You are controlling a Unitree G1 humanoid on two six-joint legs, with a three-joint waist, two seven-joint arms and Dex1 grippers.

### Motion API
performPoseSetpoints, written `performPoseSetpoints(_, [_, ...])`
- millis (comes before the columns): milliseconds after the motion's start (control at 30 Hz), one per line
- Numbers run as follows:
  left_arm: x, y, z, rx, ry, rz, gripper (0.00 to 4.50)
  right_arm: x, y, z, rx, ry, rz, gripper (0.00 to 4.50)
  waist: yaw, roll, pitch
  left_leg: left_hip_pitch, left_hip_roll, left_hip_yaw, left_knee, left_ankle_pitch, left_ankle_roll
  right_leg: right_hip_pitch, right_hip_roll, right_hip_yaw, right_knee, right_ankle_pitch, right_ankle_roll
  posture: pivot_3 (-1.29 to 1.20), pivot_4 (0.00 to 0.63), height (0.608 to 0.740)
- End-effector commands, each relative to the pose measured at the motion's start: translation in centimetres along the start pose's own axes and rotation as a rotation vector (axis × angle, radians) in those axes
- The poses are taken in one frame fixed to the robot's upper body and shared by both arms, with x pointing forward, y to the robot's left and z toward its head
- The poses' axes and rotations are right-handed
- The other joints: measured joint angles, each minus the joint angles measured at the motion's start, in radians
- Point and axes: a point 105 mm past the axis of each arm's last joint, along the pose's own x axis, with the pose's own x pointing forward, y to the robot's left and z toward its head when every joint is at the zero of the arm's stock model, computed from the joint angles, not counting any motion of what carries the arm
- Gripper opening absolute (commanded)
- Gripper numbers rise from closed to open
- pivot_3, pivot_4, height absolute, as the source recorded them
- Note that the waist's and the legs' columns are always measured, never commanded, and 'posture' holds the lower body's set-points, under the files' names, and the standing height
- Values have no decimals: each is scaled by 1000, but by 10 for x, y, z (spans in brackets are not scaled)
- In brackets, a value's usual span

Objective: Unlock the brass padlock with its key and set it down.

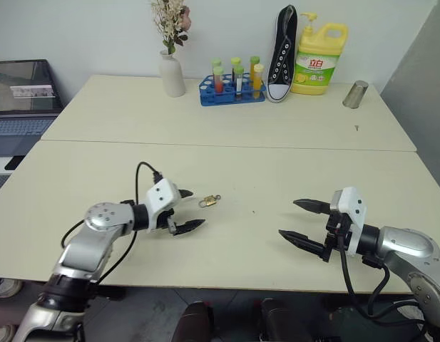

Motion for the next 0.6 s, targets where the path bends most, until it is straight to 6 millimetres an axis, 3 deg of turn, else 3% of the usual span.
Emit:
performPoseSetpoints(33, [14, 9, 6, 17, -8, 32, 4423, 2, 10, 10, -31, -26, 22, 4491, 0, 0, 0, 0, 0, 0, 0, 0, 0, 0, 0, 0, 0, 0, 0, 0, 150, 740])
performPoseSetpoints(300, [31, 22, 1, -44, 0, 64, 4423, 0, 18, 1, -25, -6, 23, 4491, -1, 0, 0, -1, -1, -1, 0, 0, 0, 0, 0, 0, 0, 0, 1, 0, 150, 740])
performPoseSetpoints(600, [38, 20, -13, -58, 93, -36, 4423, -2, 21, -1, -26, -7, 12, 4491, -1, 0, 0, 0, -1, -1, 1, 0, 0, 1, 2, 0, 1, 0, 1, 0, 150, 740])
